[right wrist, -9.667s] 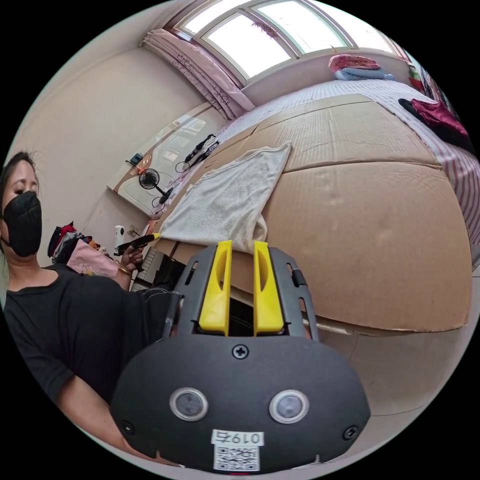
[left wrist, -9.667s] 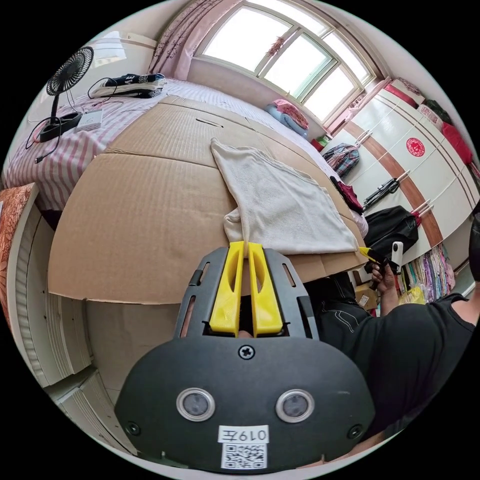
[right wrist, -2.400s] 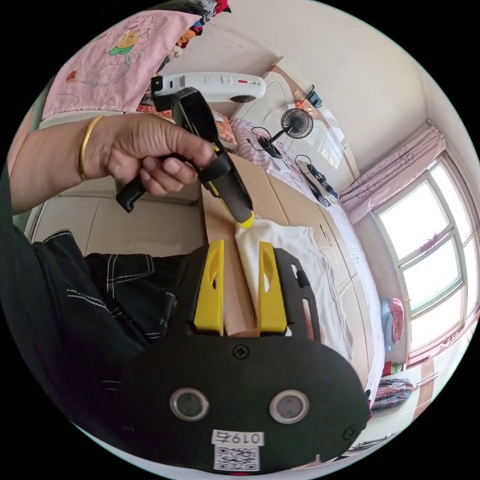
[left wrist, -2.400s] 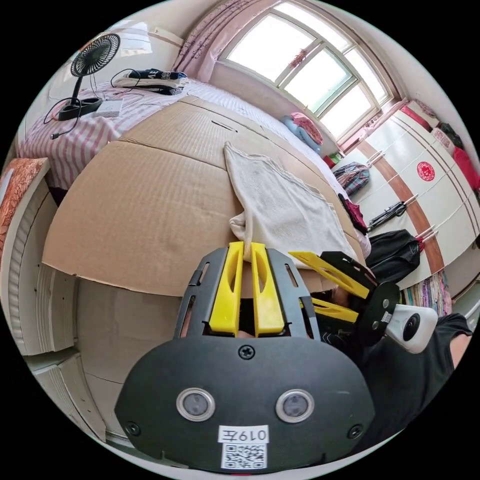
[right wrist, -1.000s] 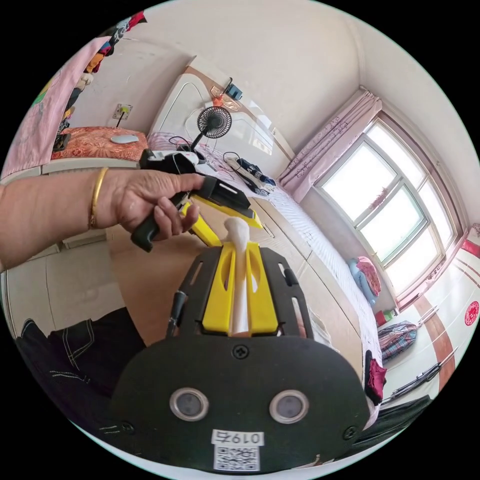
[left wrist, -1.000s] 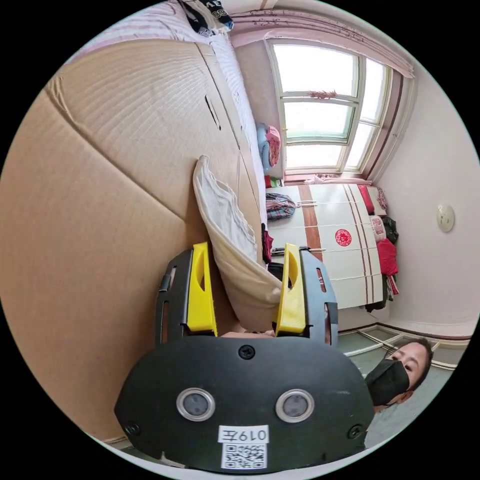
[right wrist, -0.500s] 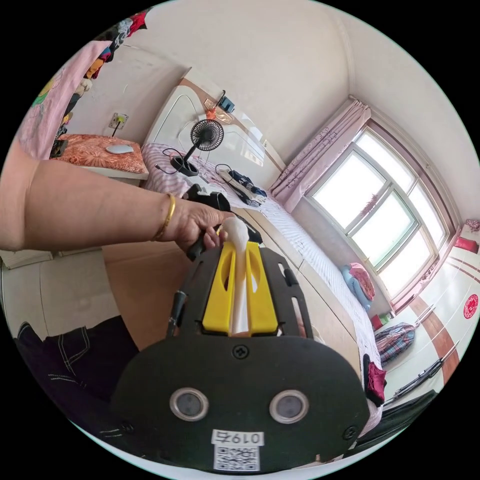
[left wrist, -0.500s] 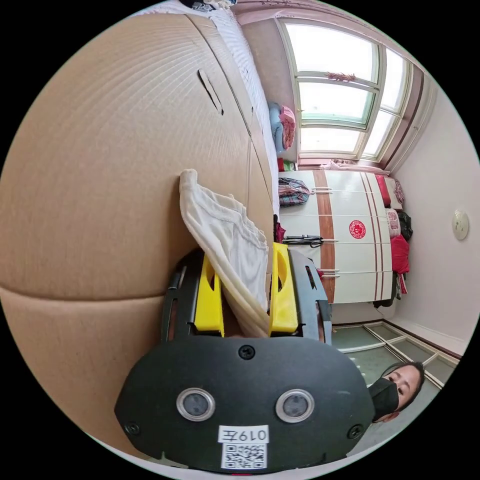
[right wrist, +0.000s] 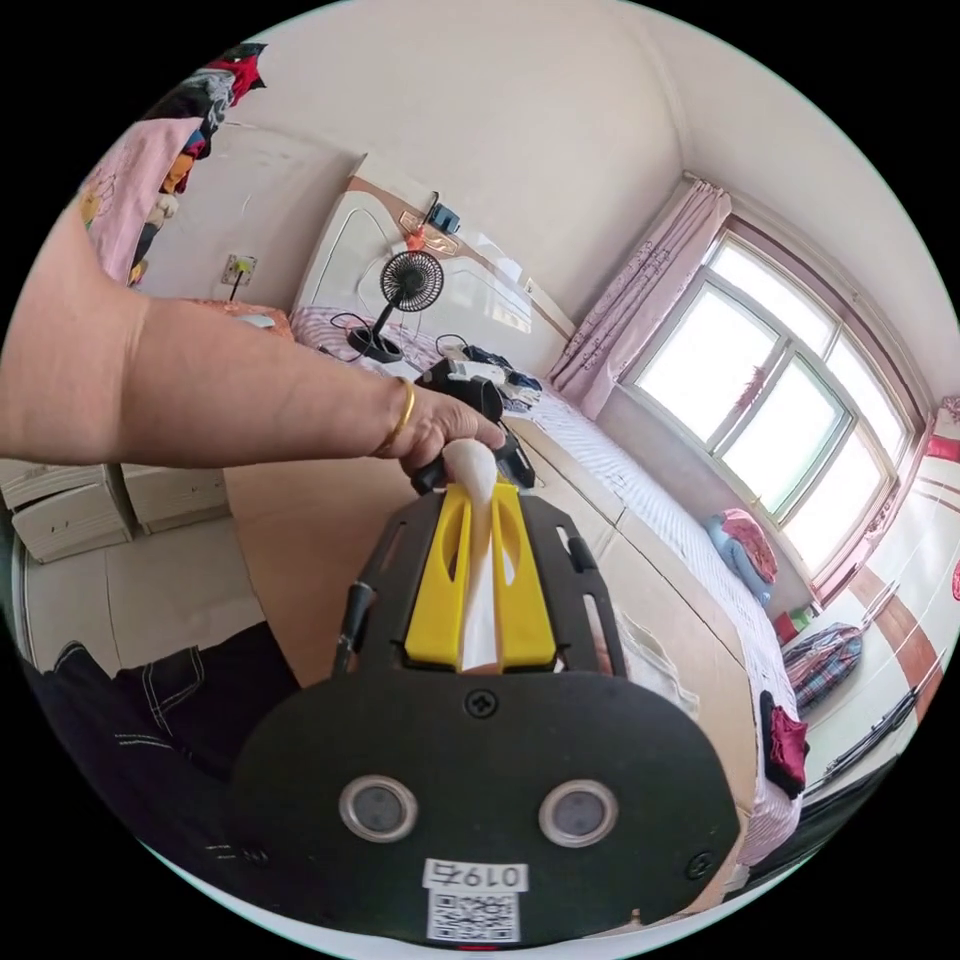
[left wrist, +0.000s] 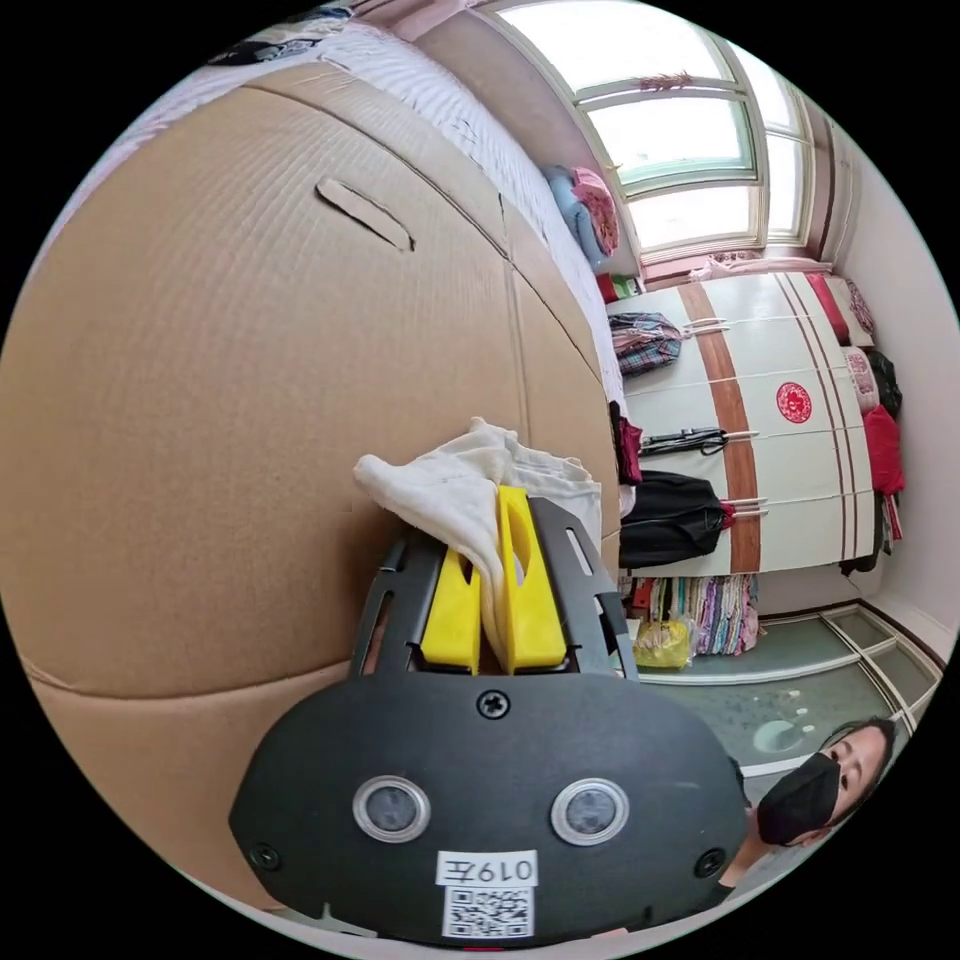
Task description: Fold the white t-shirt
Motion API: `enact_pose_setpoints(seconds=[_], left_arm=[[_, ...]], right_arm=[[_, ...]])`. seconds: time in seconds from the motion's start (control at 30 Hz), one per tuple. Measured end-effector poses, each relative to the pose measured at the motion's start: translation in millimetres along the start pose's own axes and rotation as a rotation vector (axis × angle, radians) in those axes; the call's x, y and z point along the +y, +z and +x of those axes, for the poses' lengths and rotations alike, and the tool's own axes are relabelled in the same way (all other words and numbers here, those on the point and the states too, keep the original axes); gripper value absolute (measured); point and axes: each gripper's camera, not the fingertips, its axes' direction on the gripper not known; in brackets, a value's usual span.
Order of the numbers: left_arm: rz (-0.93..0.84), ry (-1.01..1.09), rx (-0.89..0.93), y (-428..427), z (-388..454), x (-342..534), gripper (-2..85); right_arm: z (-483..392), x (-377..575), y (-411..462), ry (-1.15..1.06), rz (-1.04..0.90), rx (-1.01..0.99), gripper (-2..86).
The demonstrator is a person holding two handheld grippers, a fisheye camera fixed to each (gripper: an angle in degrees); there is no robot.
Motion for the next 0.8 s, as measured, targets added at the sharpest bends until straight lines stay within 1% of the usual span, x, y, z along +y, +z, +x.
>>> enact_pose_setpoints(seconds=[0.23,0.43,0.63,0.8], left_arm=[[0.02,0.084,-0.087,49.0,68.7,-18.0,5.2],[-0.006,0.158,-0.125,120.3,152.7,-39.4,4.8],[-0.094,0.234,-0.218,230.8,242.9,-59.5,4.8],[-0.203,0.255,-0.316,350.0,302.7,-76.6,4.8]], right_arm=[[59.6,58.7,-5.2,0.153,0.01,-0.054,2.4],[122.5,128.5,-21.3,0.319,0.021,-0.03,2.6],[194.4,227.6,-39.8,0.586,0.047,-0.016,2.2],[249.4,316.3,-36.2,0.845,0.004,-0.033,1.5]])
